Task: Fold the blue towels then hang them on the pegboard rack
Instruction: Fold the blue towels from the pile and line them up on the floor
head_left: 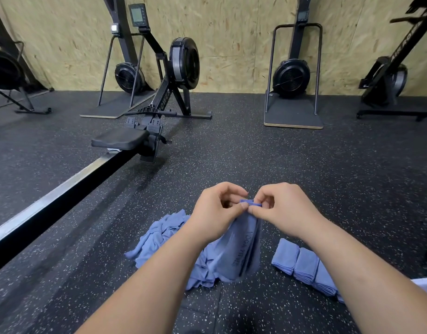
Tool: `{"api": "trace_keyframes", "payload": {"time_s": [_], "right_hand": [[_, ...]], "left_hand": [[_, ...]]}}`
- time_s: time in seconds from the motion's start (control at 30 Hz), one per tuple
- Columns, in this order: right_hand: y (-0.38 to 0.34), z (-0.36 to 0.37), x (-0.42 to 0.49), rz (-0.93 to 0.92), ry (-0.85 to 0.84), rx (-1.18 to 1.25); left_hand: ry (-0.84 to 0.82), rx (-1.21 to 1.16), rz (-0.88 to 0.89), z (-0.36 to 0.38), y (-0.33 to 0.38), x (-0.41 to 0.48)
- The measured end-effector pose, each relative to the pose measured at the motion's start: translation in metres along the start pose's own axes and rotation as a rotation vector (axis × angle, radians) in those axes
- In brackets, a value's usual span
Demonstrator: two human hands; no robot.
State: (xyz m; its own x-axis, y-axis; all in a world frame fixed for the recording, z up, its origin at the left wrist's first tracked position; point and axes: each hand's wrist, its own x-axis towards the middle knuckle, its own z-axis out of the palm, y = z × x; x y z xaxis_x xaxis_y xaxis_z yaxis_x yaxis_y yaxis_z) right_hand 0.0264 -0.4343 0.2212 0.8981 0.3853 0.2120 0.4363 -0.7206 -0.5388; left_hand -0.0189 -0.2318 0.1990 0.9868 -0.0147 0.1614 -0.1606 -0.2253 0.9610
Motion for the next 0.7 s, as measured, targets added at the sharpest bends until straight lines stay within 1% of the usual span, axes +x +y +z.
{"api": "trace_keyframes", "payload": {"time_s": [0.17, 0.3, 0.37, 0.53, 0.7], "right_hand": [[0.012, 0.005, 0.002, -0.027, -0.118, 0.024], [0.020, 0.004, 0.003, -0.054, -0.214, 0.022], [0.025, 0.002, 0.004, -0.048, -0.240, -0.003], [0.043, -0.011, 0.001, 0.025, -0.247, -0.172], [0.070, -0.030, -0.003, 0.196, -0.160, -0.290]], "left_hand": [[0.026, 0.273, 0.101, -0.001, -0.002, -0.001], [0.118, 0.372, 0.187, -0.007, -0.001, 0.001], [0.177, 0.412, 0.199, -0.015, -0.006, 0.005], [0.381, 0.459, 0.158, -0.038, -0.010, 0.008], [0.561, 0.480, 0.054, -0.066, -0.019, 0.008]]}}
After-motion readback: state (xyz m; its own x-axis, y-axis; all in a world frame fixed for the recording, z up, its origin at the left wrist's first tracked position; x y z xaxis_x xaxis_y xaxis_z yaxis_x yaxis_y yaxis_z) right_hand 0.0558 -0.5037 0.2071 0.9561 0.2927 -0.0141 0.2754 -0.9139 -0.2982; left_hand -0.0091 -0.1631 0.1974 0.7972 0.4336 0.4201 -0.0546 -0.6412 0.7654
